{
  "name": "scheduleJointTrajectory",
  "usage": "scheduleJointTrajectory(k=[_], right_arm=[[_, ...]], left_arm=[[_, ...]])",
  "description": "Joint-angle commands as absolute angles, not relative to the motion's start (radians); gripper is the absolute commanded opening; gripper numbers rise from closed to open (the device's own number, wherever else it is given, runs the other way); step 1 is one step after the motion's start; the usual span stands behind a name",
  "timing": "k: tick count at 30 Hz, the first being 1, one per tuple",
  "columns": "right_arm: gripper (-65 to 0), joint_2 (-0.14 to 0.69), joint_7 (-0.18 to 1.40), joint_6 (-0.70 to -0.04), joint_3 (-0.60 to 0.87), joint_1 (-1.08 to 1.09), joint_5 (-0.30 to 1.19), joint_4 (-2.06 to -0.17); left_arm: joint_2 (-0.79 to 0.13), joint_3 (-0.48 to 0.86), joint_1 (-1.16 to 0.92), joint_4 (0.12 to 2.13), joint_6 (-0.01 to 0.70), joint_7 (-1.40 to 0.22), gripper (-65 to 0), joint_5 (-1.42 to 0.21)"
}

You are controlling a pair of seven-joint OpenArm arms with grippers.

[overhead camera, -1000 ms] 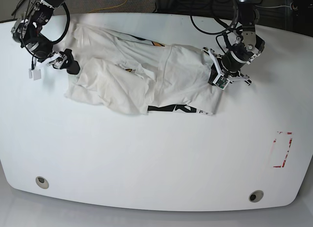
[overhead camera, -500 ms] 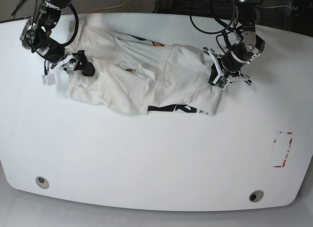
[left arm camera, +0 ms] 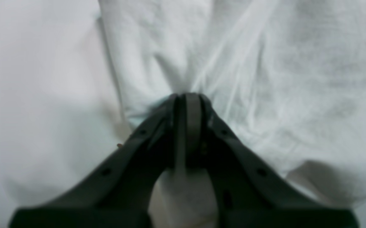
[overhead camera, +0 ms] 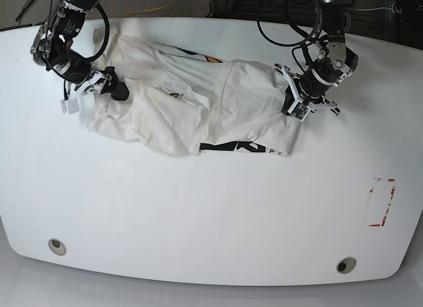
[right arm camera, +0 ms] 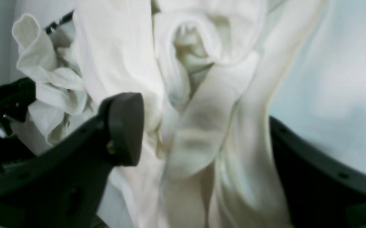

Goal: Layout the t-shirt on the table in an organized manner, then fold the t-shirt properly
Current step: 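Grasp the shirt end with the right gripper and lift it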

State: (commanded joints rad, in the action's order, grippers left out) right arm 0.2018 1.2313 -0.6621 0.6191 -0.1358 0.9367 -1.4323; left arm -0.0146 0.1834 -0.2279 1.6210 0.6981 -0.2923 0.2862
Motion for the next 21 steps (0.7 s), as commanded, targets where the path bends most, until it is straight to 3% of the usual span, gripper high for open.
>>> scheduleJointTrajectory(k=[4, 11, 21], right_arm=[[-35.5, 0.200, 1.211, -0.661, 0.585, -0.137, 0.937, -1.435], [-65.0, 0.199, 1.204, -0.656, 0.565, -0.134, 0.937, -1.449], [-65.0, 0.199, 1.210, -0.624, 0.564, -0.142, 0.938, -1.655]], left_arm=[[-0.015, 0.183, -0.226, 1.621, 0.698, -0.292, -62.1, 0.286], [-0.015, 0.183, -0.226, 1.621, 0.698, -0.292, -62.1, 0.286], [-0.015, 0.183, -0.229, 1.621, 0.698, -0.292, -62.1, 0.286]])
